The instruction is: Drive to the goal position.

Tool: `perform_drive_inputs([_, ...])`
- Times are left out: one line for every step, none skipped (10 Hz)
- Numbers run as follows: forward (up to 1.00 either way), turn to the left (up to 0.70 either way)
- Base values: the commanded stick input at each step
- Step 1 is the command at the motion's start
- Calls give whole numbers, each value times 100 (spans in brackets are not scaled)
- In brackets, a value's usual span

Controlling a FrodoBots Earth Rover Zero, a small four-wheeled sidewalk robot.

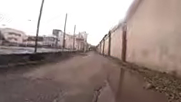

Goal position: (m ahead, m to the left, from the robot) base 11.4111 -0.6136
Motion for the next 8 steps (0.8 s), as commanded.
perform_drive_inputs([70,8])
perform_drive_inputs([70,8])
perform_drive_inputs([70,8])
perform_drive_inputs([70,8])
perform_drive_inputs([70,8])
perform_drive_inputs([70,8])
perform_drive_inputs([70,8])
perform_drive_inputs([70,8])
